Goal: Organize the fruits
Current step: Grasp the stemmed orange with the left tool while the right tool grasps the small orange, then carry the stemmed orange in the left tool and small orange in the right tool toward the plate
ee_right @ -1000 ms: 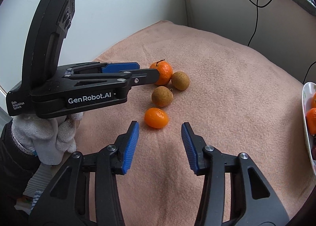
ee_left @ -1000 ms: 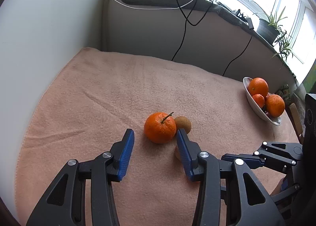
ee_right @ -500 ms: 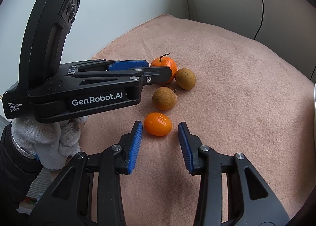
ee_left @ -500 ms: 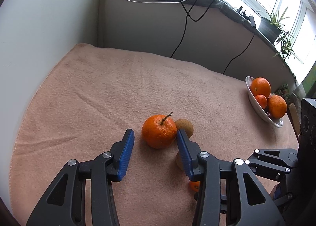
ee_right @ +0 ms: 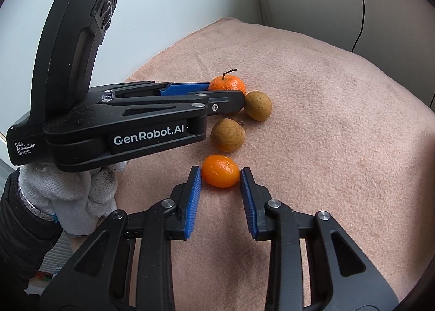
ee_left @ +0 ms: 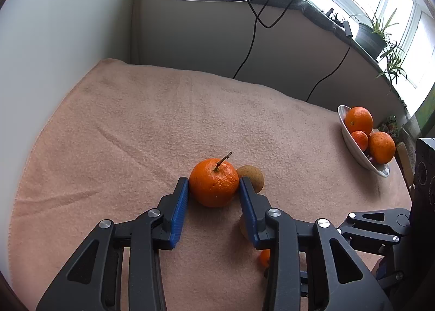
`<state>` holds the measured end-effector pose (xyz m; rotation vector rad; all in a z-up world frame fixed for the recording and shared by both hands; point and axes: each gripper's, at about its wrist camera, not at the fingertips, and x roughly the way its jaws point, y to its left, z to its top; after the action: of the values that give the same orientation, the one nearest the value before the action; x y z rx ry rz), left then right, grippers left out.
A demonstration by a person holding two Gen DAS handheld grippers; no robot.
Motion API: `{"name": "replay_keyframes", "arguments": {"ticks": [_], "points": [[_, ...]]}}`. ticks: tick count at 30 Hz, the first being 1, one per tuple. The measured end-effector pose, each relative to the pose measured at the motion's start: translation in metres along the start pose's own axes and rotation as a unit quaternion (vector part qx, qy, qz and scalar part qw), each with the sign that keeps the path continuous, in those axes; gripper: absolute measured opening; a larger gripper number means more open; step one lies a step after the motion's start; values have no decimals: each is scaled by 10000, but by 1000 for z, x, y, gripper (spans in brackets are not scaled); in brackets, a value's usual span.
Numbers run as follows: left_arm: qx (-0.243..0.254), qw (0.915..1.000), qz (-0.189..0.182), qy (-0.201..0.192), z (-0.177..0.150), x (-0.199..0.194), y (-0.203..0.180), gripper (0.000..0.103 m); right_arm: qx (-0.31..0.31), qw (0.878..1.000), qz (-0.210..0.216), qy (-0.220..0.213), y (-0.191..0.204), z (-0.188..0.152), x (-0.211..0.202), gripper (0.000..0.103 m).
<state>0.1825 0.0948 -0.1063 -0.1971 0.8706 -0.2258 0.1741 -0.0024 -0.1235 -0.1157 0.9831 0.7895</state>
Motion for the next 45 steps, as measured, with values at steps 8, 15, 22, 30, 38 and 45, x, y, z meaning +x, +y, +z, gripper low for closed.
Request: {"name": "replay_keyframes", "arguments": {"ticks": [8,15,22,30,38,45], "points": [[-30,9999,5,-104,-1,-8,1,35,84,9999,43,-124,-7,-4,-11,30],[94,9995,-14,-292,4,-21,-12,35,50,9996,-16,-283,-11,-10,-32,30],[286,9987,-79,-417,8,-28,-32,35,71,9989,-116,-451,-16,-17,-54,30],[487,9973,-212,-512,12,-32,-59,35,154,9975,-232,-642,-27,-24,-81,30],[657,9957,-388,-523,16,-29,-87,35,346,9954,-369,-818,-45,-26,-109,30],[794,9943,-527,-483,19,-21,-111,35,554,9923,-523,-977,-66,-35,-129,30]]}}
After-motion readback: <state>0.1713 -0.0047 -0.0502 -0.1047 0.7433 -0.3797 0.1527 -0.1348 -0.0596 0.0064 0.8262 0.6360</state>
